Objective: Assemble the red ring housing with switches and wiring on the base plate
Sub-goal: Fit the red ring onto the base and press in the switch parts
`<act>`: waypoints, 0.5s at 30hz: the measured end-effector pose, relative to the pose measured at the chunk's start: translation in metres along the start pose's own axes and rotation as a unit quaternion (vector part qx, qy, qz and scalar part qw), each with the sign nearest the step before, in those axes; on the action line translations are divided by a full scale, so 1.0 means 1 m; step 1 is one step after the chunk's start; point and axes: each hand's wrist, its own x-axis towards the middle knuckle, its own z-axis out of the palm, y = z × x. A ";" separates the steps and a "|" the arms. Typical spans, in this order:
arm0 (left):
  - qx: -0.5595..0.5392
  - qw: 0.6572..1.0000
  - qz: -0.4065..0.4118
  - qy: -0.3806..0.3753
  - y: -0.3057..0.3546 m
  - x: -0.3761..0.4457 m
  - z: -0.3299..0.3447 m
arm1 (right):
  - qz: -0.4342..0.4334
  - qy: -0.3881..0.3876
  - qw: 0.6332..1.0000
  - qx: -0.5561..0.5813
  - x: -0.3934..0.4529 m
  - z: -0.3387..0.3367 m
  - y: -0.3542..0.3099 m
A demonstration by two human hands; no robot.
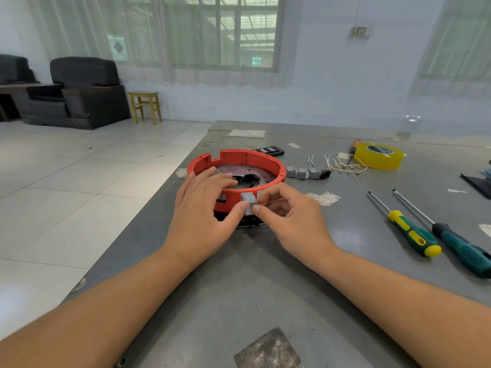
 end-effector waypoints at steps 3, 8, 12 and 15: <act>-0.014 1.000 -0.010 -0.009 0.001 0.000 0.000 | 0.001 0.000 1.000 -0.005 0.001 0.001 0.001; -0.016 1.000 -0.011 -0.010 0.002 0.001 0.002 | 0.001 0.004 1.000 -0.013 0.003 0.002 0.003; -0.022 1.000 -0.013 -0.015 0.001 0.003 0.003 | 0.000 0.008 1.000 -0.016 0.005 0.005 0.004; -0.025 0.999 -0.015 -0.014 0.001 0.004 0.004 | -0.003 0.013 1.000 -0.019 0.006 0.006 0.002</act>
